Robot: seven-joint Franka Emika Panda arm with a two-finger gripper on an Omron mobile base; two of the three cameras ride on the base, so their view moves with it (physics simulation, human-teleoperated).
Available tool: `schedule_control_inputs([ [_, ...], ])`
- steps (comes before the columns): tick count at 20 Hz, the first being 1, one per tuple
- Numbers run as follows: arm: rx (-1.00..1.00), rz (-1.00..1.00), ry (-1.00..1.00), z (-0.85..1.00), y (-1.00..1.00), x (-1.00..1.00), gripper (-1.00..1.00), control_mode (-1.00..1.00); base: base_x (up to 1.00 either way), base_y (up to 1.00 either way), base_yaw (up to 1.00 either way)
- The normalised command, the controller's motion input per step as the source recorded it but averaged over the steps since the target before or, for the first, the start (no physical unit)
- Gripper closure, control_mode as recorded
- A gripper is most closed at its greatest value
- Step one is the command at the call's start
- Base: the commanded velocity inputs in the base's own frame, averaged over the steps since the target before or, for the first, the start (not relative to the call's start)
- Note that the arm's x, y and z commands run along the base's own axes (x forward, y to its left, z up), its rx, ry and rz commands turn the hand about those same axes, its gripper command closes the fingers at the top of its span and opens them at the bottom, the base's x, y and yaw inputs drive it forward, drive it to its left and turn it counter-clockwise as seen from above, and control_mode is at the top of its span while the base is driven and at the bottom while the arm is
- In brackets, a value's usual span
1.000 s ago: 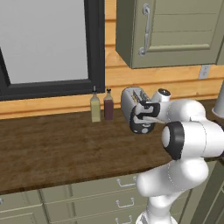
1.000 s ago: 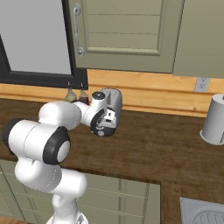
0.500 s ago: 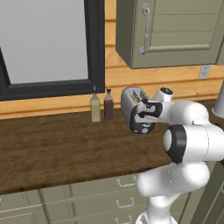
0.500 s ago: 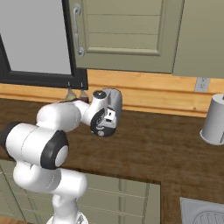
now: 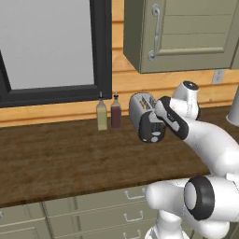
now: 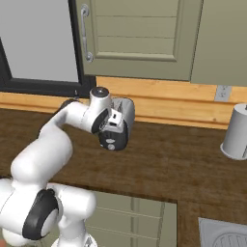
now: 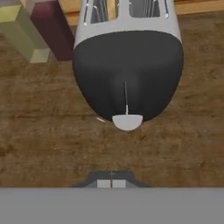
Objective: Start the toaster. Once the lever pops up, take the bread to the plate on the dining counter.
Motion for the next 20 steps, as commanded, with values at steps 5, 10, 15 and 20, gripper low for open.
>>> schedule_control_inputs([
  [5,-0.12,0.00,-0.27,0.76,0.11,-0.55,1.00,-1.00,0.00,0.00,0.00],
  [10,-0.23,0.00,-0.49,0.56,0.12,-0.41,1.00,-1.00,0.00,0.00,0.00],
  [15,-0.07,0.00,-0.25,0.53,0.00,-0.18,1.00,-1.00,0.00,0.00,0.00],
  [20,0.07,0.00,-0.02,0.26,0.13,0.00,-1.00,-1.00,0.00,0.00,0.00],
])
